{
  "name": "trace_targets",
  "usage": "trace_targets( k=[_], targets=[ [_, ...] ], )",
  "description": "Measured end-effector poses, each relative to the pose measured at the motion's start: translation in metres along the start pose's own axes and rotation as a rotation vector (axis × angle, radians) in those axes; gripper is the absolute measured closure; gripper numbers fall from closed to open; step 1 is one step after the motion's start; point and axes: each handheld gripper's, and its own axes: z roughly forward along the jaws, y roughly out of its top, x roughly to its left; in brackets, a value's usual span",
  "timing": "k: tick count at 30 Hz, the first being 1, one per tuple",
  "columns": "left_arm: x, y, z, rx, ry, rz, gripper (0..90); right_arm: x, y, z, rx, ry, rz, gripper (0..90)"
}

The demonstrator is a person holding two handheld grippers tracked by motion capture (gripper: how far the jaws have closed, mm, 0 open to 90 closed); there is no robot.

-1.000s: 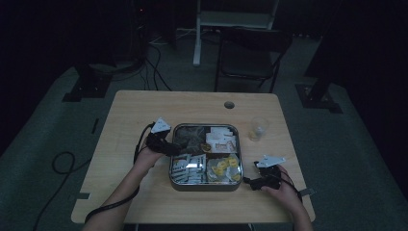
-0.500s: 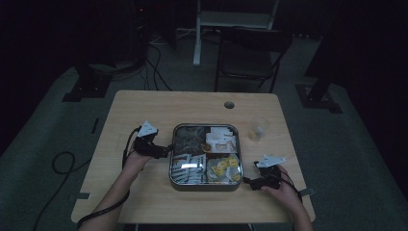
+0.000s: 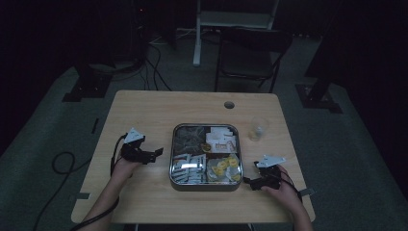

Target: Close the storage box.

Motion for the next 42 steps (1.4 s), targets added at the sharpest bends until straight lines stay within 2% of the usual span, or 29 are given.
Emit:
trace_targets(
  k=[6, 14, 21, 29, 42],
  targets=[
    [0.007, -0.011, -0.008, 0.000, 0.015, -0.023, 0.4, 0.000, 0.000, 0.000, 0.000, 0.000, 0.000, 13.9],
    [0.014, -0.032, -0.024, 0.019, 0.063, -0.045, 0.4, 0.000, 0.000, 0.000, 0.000, 0.000, 0.000, 13.9],
    [0.016, -0.044, -0.036, 0.031, 0.143, -0.066, 0.4, 0.000, 0.000, 0.000, 0.001, 0.000, 0.001, 13.9],
    [0.017, -0.056, -0.048, 0.052, 0.209, -0.103, 0.4, 0.000, 0.000, 0.000, 0.000, 0.000, 0.000, 13.8],
    [0.022, -0.073, -0.062, 0.080, 0.256, -0.175, 0.4, 0.000, 0.000, 0.000, -0.001, 0.000, 0.000, 13.9]
  ],
)
